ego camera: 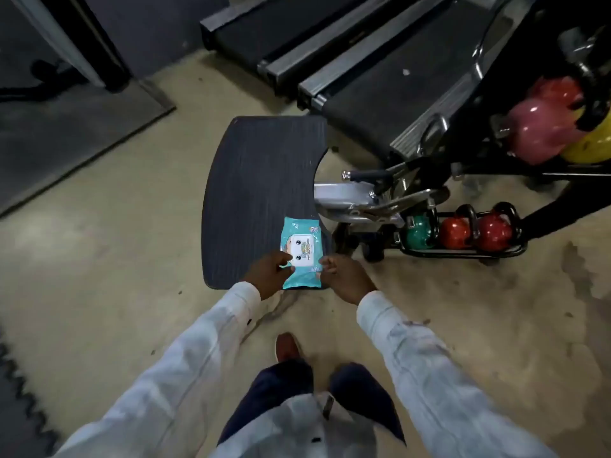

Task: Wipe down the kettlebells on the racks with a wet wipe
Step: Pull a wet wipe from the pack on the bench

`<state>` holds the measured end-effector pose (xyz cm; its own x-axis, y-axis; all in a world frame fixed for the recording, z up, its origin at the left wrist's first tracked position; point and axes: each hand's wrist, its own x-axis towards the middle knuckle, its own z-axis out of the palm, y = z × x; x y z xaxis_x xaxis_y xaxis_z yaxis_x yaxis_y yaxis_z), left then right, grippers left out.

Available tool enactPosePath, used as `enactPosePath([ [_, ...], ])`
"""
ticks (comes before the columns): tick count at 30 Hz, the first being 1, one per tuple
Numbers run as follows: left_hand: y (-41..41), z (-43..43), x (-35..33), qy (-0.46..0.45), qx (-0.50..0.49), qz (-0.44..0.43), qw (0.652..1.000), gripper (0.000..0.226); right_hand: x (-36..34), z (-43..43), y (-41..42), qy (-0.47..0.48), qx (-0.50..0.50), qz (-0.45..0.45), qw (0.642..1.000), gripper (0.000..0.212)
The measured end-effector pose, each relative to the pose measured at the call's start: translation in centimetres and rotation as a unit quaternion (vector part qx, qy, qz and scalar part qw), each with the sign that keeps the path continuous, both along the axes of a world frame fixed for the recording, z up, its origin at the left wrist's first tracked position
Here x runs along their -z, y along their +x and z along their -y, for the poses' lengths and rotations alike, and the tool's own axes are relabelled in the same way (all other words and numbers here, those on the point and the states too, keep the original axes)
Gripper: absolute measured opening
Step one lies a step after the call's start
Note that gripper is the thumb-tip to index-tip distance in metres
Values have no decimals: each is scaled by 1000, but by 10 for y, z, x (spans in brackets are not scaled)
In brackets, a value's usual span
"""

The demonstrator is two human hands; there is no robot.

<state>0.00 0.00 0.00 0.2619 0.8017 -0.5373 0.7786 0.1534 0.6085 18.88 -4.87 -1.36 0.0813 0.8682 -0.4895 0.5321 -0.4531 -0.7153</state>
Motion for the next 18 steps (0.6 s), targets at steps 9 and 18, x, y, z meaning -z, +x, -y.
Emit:
enactPosePath([
  [9,34,-42,52,-65,33,-76,994,52,52,-54,13,-92,-161,156,970,56],
  [18,75,-75,96,30,-28,-170,985,56,99,-61,21,-63,-309,253,915,63],
])
